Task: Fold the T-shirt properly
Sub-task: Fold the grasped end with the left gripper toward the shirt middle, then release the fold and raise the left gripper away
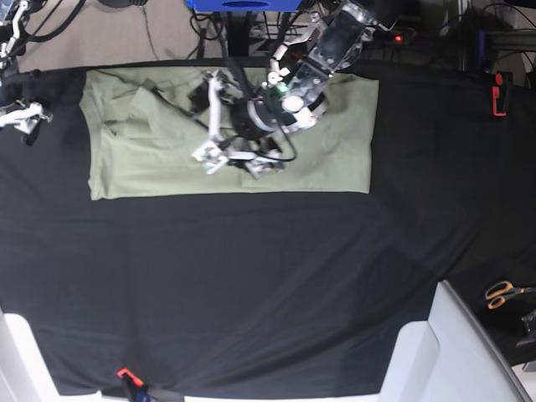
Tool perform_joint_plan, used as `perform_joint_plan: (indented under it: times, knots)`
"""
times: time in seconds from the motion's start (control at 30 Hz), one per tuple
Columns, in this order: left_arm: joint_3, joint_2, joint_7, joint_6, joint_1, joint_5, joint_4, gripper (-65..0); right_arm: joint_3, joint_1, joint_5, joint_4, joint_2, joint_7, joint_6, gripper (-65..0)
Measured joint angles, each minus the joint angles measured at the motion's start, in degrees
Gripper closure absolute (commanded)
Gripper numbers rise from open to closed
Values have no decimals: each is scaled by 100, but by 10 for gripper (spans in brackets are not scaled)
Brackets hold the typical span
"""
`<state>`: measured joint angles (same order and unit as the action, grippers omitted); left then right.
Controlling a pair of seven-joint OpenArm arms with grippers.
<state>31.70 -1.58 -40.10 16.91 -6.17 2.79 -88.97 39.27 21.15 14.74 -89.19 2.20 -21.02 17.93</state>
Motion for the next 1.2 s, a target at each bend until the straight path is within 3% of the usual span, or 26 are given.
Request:
perform_joint_plan:
  times: [0.13,0.2,0.3,0.37,0.4,0.67,0.87,1.2]
  knots:
    - [-337,22,-4,70,-28,-22,-212,-543,0,17,2,0,13,0,0,-428]
    - [-946,-105,37,44,-197,-22,-557,-479,-2,22,-2,0,42,-2,0,-429]
    - [-1847,-439,-11,-68,-595,96,-1051,-252,13,35,-2,0,59,-7,-15,-429]
    - [-2225,-625,-24,-57,-966,66,-1357,-31,9,28,-2,-2,39,-7,-13,-429]
    - [-2350,-660,-44,-20,-1152,35,-1460,0,9,11,2,-4,11,-2,0,-429]
    - [-2732,-907,0,-22,-1794,22,-1569,0,-216,-68,4,-4,-2,-9,7,-428]
    - [-3213,-905,15,-2,-2103,22,-1598,0,-199,-48,-2,-4,15,-13,-15,-428]
    - [-3049,-905,37,0,-2199,20,-929,0,-199,-48,0,-4,15,-11,0,-428]
